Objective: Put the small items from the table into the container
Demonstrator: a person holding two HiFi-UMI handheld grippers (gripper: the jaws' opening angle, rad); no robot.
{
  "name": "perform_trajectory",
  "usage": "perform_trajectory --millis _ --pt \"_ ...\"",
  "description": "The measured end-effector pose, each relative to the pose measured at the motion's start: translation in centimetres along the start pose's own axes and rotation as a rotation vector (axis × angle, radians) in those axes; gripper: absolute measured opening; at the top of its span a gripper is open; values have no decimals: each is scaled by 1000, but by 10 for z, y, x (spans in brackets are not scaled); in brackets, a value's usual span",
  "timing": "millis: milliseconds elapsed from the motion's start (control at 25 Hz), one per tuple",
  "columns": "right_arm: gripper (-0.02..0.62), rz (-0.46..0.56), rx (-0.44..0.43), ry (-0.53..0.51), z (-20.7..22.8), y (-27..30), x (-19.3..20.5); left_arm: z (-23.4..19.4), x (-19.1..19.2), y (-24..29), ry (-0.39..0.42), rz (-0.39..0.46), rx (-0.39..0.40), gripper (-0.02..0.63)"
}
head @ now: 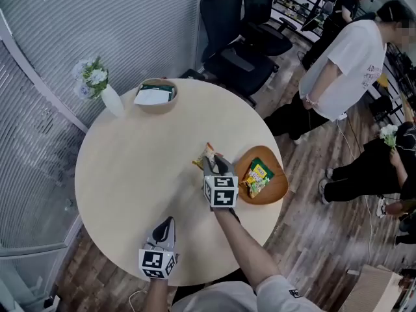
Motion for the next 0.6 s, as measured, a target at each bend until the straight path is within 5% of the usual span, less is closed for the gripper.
perform_trajectory --millis 600 --pt "110 -10 259 95 141 -119 39 91 -27 35 117 16 203 -3"
Point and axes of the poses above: the fingertips, and each gripper's own axes: y forward along the fingers, z to its right, x out of its underside, the point moved 5 cm from there along -y, backward along the fingers, and after that the axes turned 1 degree about -x, right-handed, at the moved point
